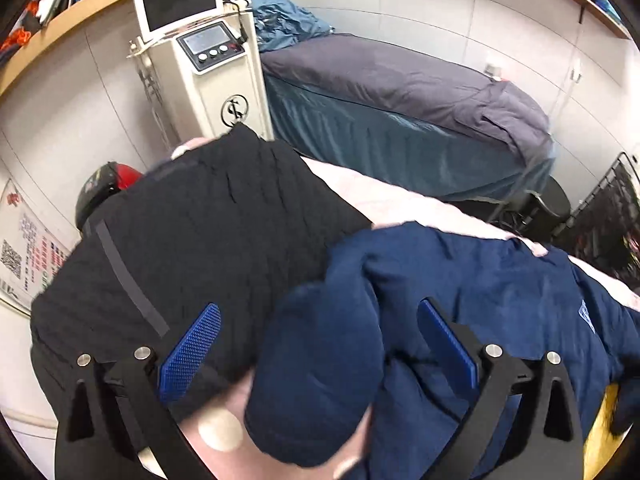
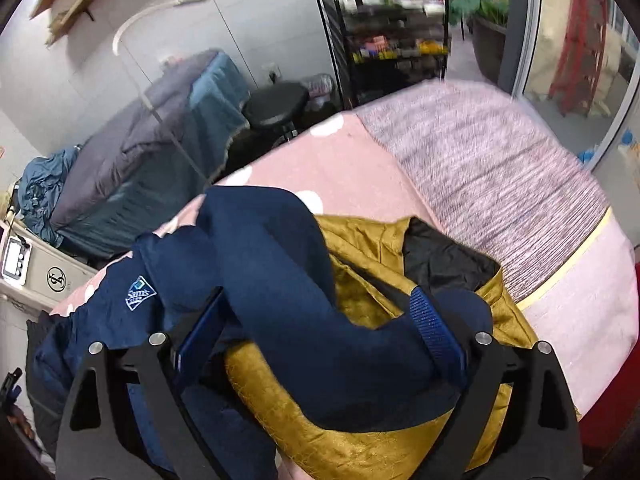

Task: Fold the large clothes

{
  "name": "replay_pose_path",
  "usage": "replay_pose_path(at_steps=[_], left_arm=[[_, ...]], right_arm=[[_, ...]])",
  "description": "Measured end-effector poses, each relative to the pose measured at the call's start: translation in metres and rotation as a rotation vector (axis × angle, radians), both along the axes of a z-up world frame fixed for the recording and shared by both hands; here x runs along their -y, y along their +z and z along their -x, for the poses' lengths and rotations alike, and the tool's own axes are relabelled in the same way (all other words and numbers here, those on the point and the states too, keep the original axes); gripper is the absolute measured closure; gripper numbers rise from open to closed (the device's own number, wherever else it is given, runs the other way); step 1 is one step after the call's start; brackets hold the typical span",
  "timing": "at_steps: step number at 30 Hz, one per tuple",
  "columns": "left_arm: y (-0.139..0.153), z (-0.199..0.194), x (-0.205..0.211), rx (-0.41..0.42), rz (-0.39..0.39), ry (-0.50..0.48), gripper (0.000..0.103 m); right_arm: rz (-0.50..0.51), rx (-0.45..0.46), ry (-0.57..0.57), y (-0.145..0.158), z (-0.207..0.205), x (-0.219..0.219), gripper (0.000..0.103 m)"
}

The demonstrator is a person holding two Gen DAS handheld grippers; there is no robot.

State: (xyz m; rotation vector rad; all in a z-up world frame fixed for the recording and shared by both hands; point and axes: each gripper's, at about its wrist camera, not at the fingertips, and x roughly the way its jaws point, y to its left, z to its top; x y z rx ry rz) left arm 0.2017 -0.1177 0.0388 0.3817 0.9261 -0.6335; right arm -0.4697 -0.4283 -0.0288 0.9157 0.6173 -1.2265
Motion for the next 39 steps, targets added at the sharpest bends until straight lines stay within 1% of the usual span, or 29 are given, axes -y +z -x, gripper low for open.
replay_pose_path(at_steps=[3, 6, 9, 10, 11, 13, 15, 17, 20, 22, 24, 25, 26, 28, 30, 31, 33, 34, 35, 37, 39], left_arm=[[-0.006, 0.028, -0.004, 0.013, -0.010, -0.066, 0.006], [-0.020, 0.068, -0.005, 0.025, -0.041, -0.177, 0.006], [-0.045, 0.120, -0.011, 0.009, -0.102, -0.334, 0.006], [-0.051, 0.132, -0.015, 0.008, -0.120, -0.372, 0.006], [-0.062, 0.150, -0.019, 0.013, -0.153, -0.427, 0.006], [-0.079, 0.173, -0.028, 0.012, -0.198, -0.489, 0.006], [-0.096, 0.191, -0.041, 0.003, -0.238, -0.531, 0.006], [-0.116, 0.206, -0.057, -0.018, -0.279, -0.560, 0.006], [-0.137, 0.221, -0.078, 0.006, -0.334, -0.591, 0.006], [-0.145, 0.231, -0.089, 0.031, -0.354, -0.622, 0.006], [-0.152, 0.241, -0.098, 0.077, -0.372, -0.670, 0.006], [-0.154, 0.245, -0.100, 0.099, -0.379, -0.693, 0.006], [-0.157, 0.249, -0.103, 0.121, -0.387, -0.716, 0.006], [-0.163, 0.255, -0.106, 0.153, -0.406, -0.746, 0.006], [-0.165, 0.259, -0.108, 0.167, -0.410, -0.759, 0.006], [-0.167, 0.260, -0.109, 0.169, -0.401, -0.760, 0.006], [-0.169, 0.259, -0.110, 0.167, -0.396, -0.765, 0.006], [-0.169, 0.262, -0.110, 0.169, -0.397, -0.774, 0.006], [-0.170, 0.266, -0.110, 0.176, -0.399, -0.798, 0.006], [-0.168, 0.275, -0.113, 0.186, -0.396, -0.845, 0.006], [-0.166, 0.283, -0.117, 0.172, -0.396, -0.900, 0.006]], right_arm=[[0.087, -0.031, 0.063, 0.012, -0.016, -0.028, 0.013], [0.132, -0.076, 0.149, 0.015, -0.035, -0.053, 0.013], [0.145, -0.108, 0.237, 0.014, -0.053, -0.079, 0.013], [0.150, -0.126, 0.268, 0.013, -0.059, -0.089, 0.013], [0.163, -0.146, 0.289, 0.013, -0.063, -0.097, 0.013], [0.178, -0.162, 0.322, 0.011, -0.068, -0.113, 0.013], [0.168, -0.168, 0.360, 0.006, -0.074, -0.129, 0.013], [0.128, -0.158, 0.395, -0.004, -0.079, -0.140, 0.013], [0.069, -0.153, 0.410, -0.019, -0.085, -0.156, 0.013], [0.047, -0.135, 0.405, -0.023, -0.087, -0.166, 0.013], [0.051, -0.127, 0.386, -0.023, -0.086, -0.174, 0.013], [0.068, -0.131, 0.353, -0.019, -0.083, -0.179, 0.013], [0.095, -0.139, 0.312, -0.017, -0.079, -0.182, 0.013], [0.176, -0.133, 0.183, -0.003, -0.059, -0.190, 0.013], [0.202, -0.132, 0.077, 0.007, -0.042, -0.190, 0.013], [0.200, -0.131, 0.029, 0.010, -0.032, -0.188, 0.013], [0.156, -0.109, 0.008, 0.008, -0.020, -0.183, 0.013], [0.118, -0.111, 0.003, 0.005, -0.015, -0.181, 0.013], [0.103, -0.117, -0.004, 0.004, -0.012, -0.182, 0.013], [0.104, -0.108, 0.001, 0.005, -0.012, -0.187, 0.013], [0.088, -0.104, 0.036, 0.003, -0.016, -0.193, 0.013]])
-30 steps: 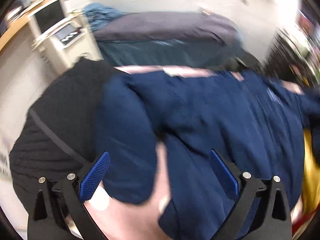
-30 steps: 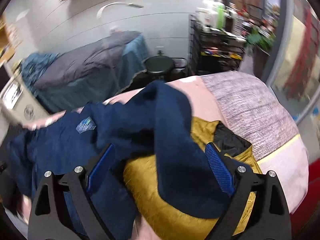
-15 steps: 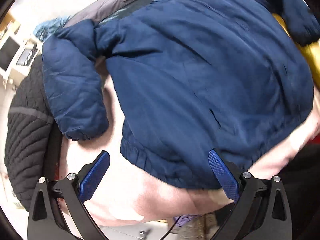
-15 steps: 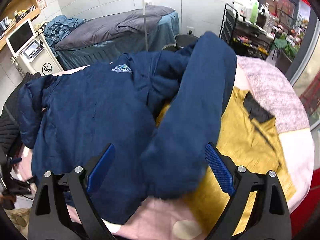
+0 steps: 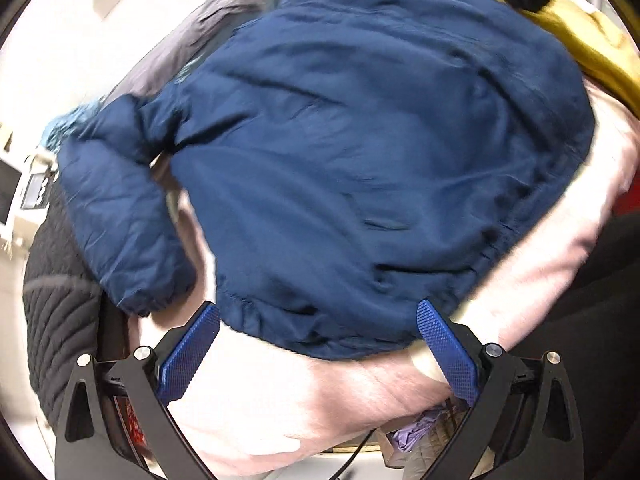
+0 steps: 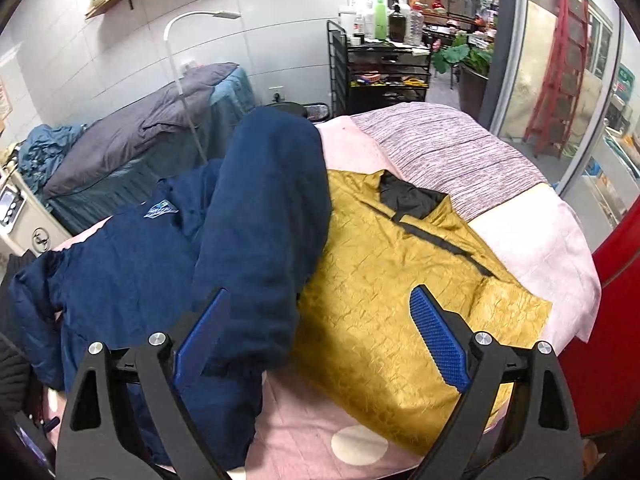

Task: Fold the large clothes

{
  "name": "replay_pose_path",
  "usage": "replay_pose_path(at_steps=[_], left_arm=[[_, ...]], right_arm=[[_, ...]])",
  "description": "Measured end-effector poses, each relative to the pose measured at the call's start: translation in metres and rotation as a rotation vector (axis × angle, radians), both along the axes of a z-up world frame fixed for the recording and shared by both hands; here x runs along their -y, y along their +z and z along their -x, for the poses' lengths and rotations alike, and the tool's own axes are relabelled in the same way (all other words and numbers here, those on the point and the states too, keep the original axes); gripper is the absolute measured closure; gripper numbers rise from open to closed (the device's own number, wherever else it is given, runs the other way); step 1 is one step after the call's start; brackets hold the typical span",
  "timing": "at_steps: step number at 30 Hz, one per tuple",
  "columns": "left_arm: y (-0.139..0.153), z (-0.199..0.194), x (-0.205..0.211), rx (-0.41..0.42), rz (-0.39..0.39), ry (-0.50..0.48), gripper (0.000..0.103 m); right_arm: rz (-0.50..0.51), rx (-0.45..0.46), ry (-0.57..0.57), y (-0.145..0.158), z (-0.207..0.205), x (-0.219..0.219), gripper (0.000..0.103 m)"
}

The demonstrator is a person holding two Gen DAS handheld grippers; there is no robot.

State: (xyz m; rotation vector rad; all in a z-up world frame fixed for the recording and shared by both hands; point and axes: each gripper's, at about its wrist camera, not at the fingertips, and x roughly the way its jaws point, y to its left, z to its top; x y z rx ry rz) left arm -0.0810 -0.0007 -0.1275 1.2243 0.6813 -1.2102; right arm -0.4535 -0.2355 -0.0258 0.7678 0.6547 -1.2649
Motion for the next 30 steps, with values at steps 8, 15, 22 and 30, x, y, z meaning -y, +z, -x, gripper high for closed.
replay_pose_path(at_steps=[8, 15, 22, 30], left_arm=[[-0.036, 0.030, -0.016, 0.144, -0.092, -0.178, 0.006], [-0.025, -0.014, 0.043, 0.127, 0.007, 0.023, 0.052], [0.074, -0.116, 0.093, 0.009, 0.268, 0.372, 0.075], [0.076, -0.317, 0.069, -0.259, 0.308, 1.012, 0.079]], right_arm=[[-0.112, -0.022, 0.141, -0.026, -0.038, -0.019, 0.013], [-0.117, -0.061, 0.305, -0.033, -0.074, -0.030, 0.013], [-0.132, -0.105, 0.472, -0.044, -0.111, -0.039, 0.013], [-0.237, -0.184, 0.645, -0.082, -0.155, -0.059, 0.013]])
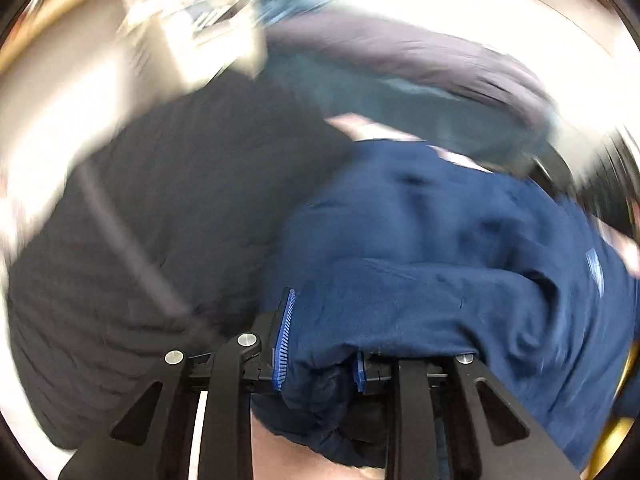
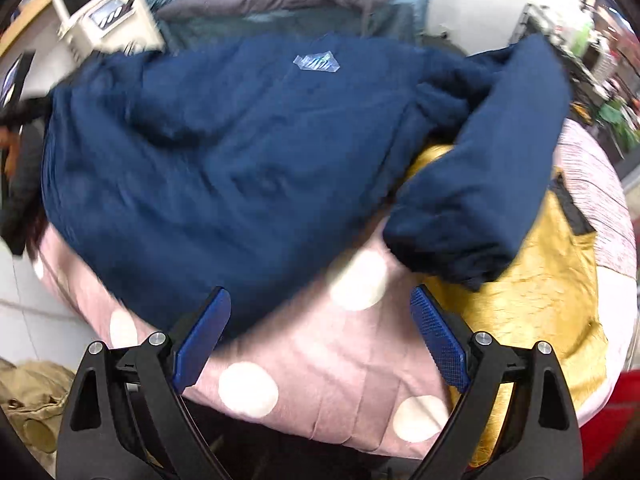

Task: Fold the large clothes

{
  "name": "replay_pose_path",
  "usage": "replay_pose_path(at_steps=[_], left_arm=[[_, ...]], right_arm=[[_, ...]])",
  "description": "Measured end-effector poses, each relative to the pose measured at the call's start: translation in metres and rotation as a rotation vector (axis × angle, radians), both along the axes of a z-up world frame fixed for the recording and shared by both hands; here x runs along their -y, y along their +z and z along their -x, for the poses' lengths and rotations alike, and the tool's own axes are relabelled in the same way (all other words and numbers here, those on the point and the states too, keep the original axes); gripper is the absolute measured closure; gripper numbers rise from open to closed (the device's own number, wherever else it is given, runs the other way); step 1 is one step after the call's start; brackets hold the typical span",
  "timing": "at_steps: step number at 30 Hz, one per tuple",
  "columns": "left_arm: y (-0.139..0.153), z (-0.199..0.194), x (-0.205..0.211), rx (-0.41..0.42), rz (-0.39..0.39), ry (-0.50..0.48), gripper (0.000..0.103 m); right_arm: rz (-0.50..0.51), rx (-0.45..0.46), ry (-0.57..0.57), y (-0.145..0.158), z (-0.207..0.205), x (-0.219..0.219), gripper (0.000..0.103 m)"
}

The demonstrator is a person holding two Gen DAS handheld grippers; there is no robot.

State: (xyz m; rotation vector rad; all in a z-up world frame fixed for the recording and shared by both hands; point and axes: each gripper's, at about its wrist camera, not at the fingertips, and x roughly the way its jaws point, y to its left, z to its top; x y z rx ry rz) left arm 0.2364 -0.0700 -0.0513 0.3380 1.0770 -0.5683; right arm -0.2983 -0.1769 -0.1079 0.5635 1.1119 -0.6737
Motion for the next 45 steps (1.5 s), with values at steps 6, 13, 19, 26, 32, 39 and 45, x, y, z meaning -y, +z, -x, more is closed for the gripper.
replay_pose_path(at_steps=[6, 13, 19, 26, 32, 39, 45], left_arm=[[-0.043, -0.014, -0.014, -0.042, -0.119, -0.008, 0.079], [-0.048, -0.003, -0.018, -0.042, -0.126, -0.030, 0.079], [-0.047, -0.002, -0.020, -0.027, -0.144, -0.066, 0.079], [-0.051, -0.008, -0.014, -0.040, -0.152, -0.067, 0.079], [-0.051, -0.010, -0.013, -0.055, -0.166, -0.089, 0.079], [-0.047, -0.008, -0.010, -0.070, -0.170, -0.110, 0.079], [-0.013, 0.030, -0.021, -0.142, -0.102, -0.224, 0.080]], right_arm=[[-0.107, -0.052, 0.084, -0.035, -0.014, -0.014, 0.013], [0.074, 0.038, -0.046, 0.003, -0.010, -0.008, 0.013], [0.092, 0.233, -0.298, 0.053, 0.036, 0.027, 0.013], [-0.263, 0.107, -0.066, -0.049, -0.008, -0.006, 0.013], [-0.466, 0.191, -0.005, -0.112, -0.058, -0.024, 0.013], [-0.533, 0.320, -0.197, -0.102, -0.051, 0.001, 0.092], [-0.376, 0.544, -0.234, 0.061, 0.030, 0.043, 0.094]])
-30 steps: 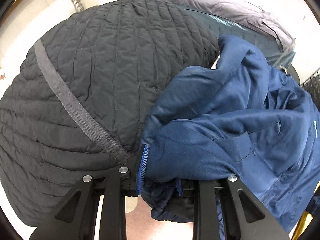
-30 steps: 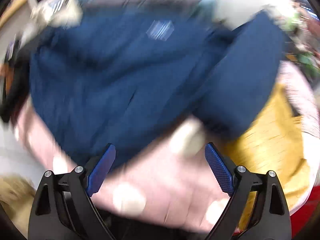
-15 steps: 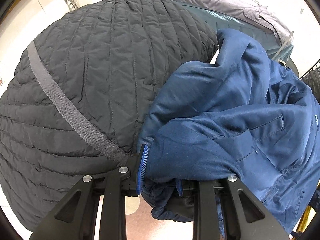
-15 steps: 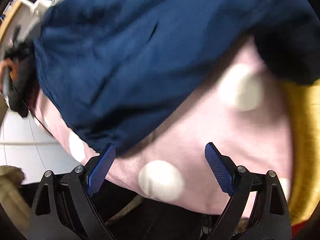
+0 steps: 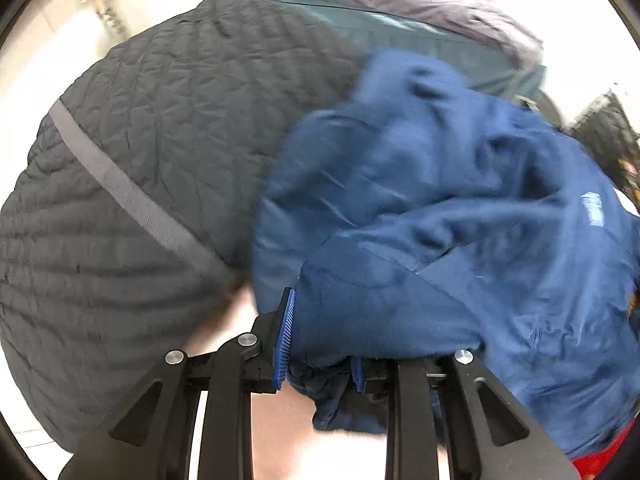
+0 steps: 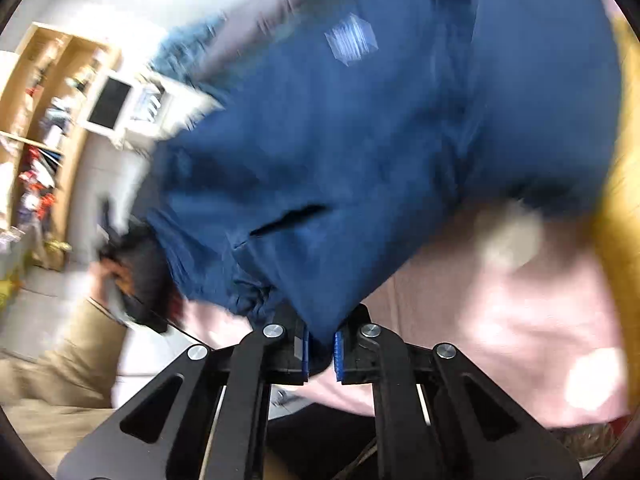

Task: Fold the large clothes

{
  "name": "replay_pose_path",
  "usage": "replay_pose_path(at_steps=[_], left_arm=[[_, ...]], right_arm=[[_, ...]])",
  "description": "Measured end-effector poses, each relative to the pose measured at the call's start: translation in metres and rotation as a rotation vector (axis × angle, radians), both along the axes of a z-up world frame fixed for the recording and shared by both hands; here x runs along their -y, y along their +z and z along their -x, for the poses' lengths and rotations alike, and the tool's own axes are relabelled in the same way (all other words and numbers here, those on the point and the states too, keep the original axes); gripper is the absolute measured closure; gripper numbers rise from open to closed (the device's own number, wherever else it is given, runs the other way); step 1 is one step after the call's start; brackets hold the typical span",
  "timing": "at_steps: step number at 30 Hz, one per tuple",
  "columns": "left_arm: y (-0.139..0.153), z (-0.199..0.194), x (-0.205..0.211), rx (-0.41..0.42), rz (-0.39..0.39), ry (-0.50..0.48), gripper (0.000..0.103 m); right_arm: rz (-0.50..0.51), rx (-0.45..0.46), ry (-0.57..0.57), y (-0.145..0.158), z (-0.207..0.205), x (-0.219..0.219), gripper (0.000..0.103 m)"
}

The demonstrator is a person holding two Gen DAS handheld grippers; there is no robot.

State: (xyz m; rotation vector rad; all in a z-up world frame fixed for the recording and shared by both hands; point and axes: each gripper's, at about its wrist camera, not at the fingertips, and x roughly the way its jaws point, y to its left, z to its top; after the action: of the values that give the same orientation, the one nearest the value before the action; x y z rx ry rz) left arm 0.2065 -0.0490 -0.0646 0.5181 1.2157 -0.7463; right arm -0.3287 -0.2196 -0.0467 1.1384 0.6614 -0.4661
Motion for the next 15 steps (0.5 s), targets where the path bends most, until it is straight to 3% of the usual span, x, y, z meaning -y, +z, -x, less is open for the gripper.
replay_pose_path(at_steps=[3, 6, 8, 12, 13, 15], left_arm=[[0.019, 0.033, -0.010, -0.142, 0.074, -0.040, 0.080], [0.019, 0.071, -0.014, -0.192, 0.060, -0.116, 0.081], [0.001, 0.103, -0.015, -0.125, -0.054, -0.214, 0.082], [-0.066, 0.148, -0.035, -0.060, -0.272, -0.382, 0.083], [-0.081, 0.152, -0.043, -0.060, -0.303, -0.386, 0.084], [-0.112, 0.157, -0.061, -0.059, -0.382, -0.379, 0.085]], right_arm=[[0.124, 0.018, -0.042, 0.085, 0.042, 0.019, 0.094], [0.204, -0.077, 0.044, 0.117, 0.051, 0.023, 0.094], [0.187, -0.210, 0.118, 0.102, 0.043, 0.033, 0.093], [0.050, -0.434, 0.222, 0.012, 0.024, 0.021, 0.085], [-0.008, -0.486, 0.228, -0.023, 0.016, 0.014, 0.084], [-0.058, -0.575, 0.235, -0.064, 0.016, -0.002, 0.078]])
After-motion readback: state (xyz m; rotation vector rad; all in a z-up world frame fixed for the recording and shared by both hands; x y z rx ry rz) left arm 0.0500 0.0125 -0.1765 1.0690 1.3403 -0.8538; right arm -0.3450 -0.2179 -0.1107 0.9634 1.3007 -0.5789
